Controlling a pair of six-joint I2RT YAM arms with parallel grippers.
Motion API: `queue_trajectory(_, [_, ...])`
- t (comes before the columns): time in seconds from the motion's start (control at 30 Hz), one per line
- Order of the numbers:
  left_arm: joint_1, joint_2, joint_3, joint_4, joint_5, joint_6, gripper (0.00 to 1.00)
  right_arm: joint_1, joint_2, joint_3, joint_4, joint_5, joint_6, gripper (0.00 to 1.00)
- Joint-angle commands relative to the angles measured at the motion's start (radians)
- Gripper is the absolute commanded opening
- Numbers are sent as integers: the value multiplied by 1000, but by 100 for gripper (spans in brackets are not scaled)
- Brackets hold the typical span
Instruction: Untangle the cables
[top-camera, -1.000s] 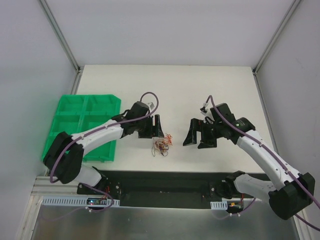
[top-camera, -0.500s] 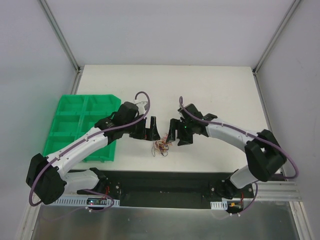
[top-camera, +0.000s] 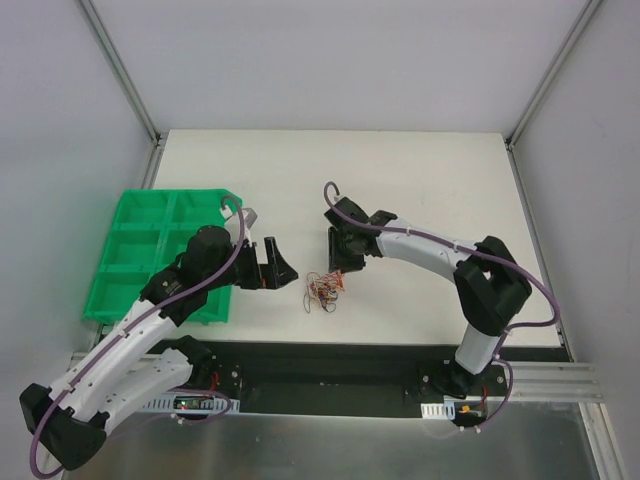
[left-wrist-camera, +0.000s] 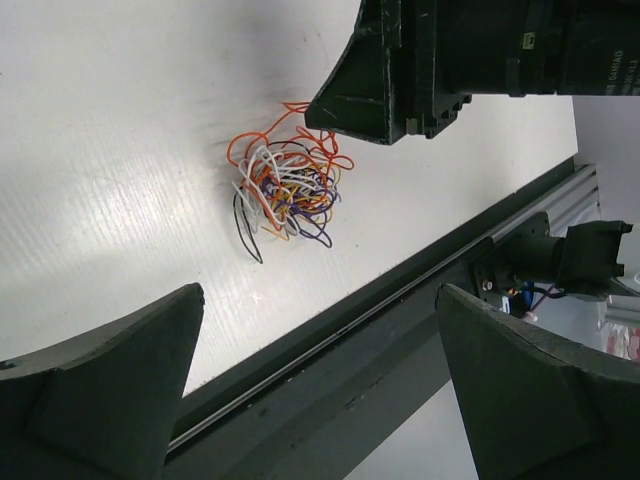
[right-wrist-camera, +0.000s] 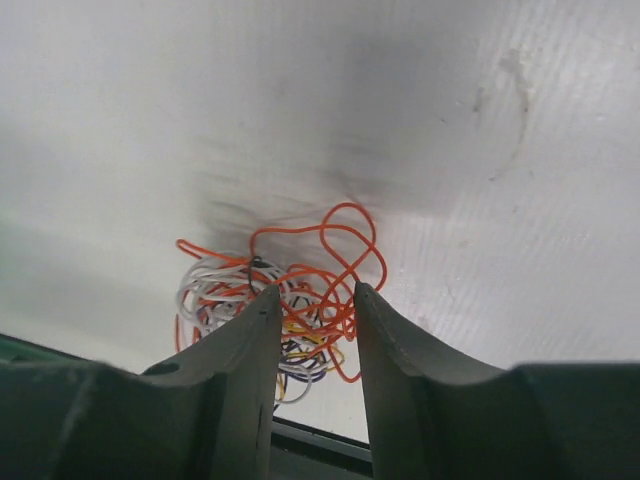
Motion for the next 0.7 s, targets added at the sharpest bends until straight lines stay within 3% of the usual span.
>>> queue_trajectory(0.0, [6,21,8,3,38,23,99,8,25,24,-94,80,-13,33])
queue_trajectory(0.03, [6,33,13,3,55,29,99,9,23,24,-99,83,-19,28])
queue_trajectory(0.13, [6,77,18,3,124,30,96,11,0,45,-140,103,-28,1])
queue_trajectory(0.3, [6,142,1,20,233,24,95,21,-125,78,-200,94,-27,0])
queue_trajectory(0.4, [6,220,-13,60,294,41,99,20,-190,93,-229,54,-12,0])
queue_trajectory(0.53, [3,381,41,60,279,66,99,21,-241,90,-223,-49,17,0])
queue_trajectory(0.67, [-22,553,117,60,265,70,99,26,-288,82,-220,-55,42,0])
